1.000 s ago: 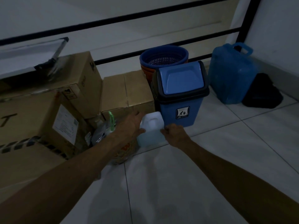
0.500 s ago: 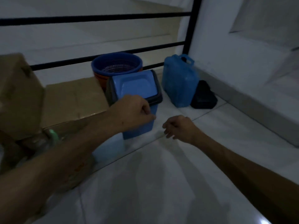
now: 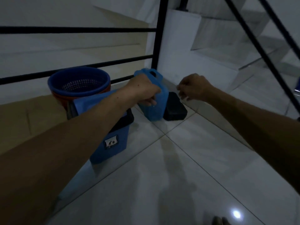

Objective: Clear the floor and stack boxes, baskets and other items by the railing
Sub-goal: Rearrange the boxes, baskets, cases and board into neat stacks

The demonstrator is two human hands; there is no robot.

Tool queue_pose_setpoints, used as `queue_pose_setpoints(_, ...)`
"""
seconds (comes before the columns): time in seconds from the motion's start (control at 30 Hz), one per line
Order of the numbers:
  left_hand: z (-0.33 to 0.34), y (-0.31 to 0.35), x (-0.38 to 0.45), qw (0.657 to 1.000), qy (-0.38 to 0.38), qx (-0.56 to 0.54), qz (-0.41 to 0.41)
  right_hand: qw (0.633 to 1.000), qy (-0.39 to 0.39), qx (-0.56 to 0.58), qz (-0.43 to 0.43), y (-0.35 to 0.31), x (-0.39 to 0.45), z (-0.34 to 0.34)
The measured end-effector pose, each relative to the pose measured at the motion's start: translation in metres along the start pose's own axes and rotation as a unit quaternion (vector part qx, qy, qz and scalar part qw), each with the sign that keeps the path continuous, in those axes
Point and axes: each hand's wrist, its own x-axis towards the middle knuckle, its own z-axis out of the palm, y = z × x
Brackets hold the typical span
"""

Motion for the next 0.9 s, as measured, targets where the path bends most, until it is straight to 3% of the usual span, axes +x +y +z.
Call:
queue_pose_setpoints(0.13,-0.003,0.011,0.029,0.997,0.042,-0.047,-0.041,1.000,0.010,-0.005,0.020,-0.002,0.064,0.017)
queue_pose_setpoints(0.23,-0.012,0.012,0.050,0.995,0.066,-0.045,-0.057,0.999,-0.038,-0.003,0.029,0.010,0.091,0.041)
queue_pose_setpoints(0.53,-0.020,-0.007,0.100,0.988,0.069,-0.056,-0.124,0.987,-0.084,0.134,0.035,0.079,0.201,0.128)
queue_pose_setpoints(0.63,-0.029,-0.017,0.112,0.988,0.075,0.024,-0.130,0.986,-0.071,0.148,0.001,0.111,0.239,0.169)
queue_pose_setpoints(0.7,-0.042,-0.021,0.116,0.978,0.089,0.150,-0.115,0.989,-0.042,0.144,-0.006,0.098,0.224,0.162)
queue_pose_setpoints(0.8,-0.066,-0.028,0.116,0.909,0.109,0.394,-0.079,0.993,-0.006,0.119,0.001,0.076,0.199,0.148)
queue_pose_setpoints(0.9,-0.077,-0.043,0.114,0.877,0.061,0.459,-0.127,0.994,-0.007,0.109,0.002,0.068,0.191,0.145)
